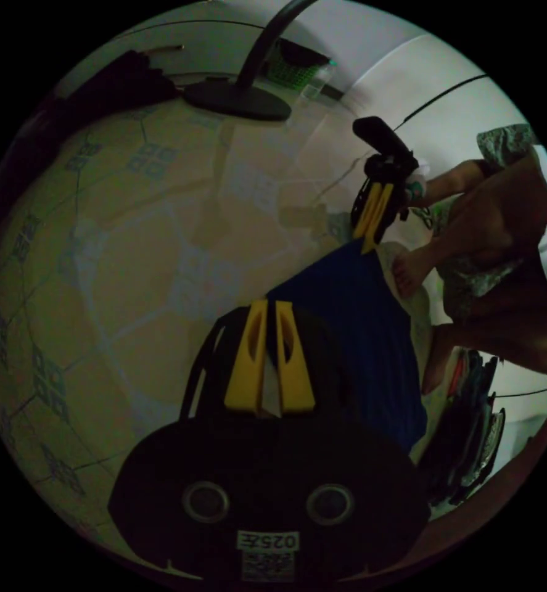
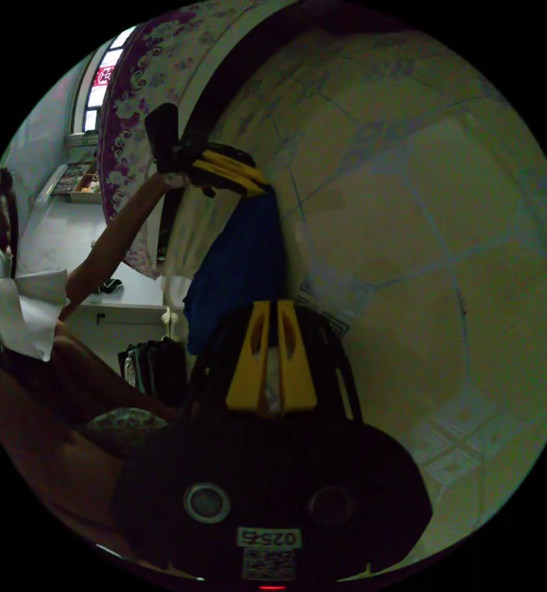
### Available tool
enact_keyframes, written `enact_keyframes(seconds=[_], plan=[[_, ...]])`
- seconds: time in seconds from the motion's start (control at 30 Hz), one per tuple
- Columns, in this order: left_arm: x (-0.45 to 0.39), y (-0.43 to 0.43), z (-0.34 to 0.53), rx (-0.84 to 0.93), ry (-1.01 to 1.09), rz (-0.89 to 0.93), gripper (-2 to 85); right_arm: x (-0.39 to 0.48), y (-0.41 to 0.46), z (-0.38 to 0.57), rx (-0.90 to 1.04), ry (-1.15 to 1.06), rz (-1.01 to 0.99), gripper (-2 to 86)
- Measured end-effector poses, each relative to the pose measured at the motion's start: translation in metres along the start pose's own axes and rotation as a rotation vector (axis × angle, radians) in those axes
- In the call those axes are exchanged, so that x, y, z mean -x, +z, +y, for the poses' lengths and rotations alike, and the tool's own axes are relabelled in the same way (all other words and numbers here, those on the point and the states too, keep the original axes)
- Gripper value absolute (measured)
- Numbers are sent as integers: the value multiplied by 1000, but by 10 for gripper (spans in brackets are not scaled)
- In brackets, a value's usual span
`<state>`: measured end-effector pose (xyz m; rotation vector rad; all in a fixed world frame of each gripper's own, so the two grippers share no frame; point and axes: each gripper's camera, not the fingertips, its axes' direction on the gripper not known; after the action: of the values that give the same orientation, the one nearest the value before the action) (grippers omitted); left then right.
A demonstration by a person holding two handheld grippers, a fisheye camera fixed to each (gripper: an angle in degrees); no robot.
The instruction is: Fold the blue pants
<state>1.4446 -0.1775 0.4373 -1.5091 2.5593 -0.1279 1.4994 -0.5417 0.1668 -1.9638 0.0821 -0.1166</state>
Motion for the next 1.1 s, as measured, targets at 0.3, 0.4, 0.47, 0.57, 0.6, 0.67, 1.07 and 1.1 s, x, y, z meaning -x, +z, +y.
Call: enact_keyframes(seconds=[0.3, 0.4, 0.47, 0.57, 0.6, 0.67, 1.07, 1.1], plan=[[-23, -64, -44, -235, 71, -254, -11, 14, -140, -8, -238, -65, 272, -4], [-47, -105, -20, -287, 160, -272, -11, 55, -167, -12, -235, -218, 222, -4], [-65, -134, 20, -340, 170, -251, -12, 91, -160, -13, -180, -344, 177, -4], [-105, -159, 114, -395, 156, -197, -12, 149, -115, -7, -38, -550, 142, -4], [-125, -157, 155, -399, 139, -212, -13, 165, -90, -3, 26, -608, 144, -4], [-156, -142, 211, -396, 81, -249, -13, 181, -48, 8, 118, -696, 194, -3], [-261, -103, 410, -413, -70, -259, -12, 174, 71, 25, 296, -632, 164, 6], [-270, -113, 419, -403, -39, -263, -12, 178, 70, 24, 289, -649, 170, 9]])
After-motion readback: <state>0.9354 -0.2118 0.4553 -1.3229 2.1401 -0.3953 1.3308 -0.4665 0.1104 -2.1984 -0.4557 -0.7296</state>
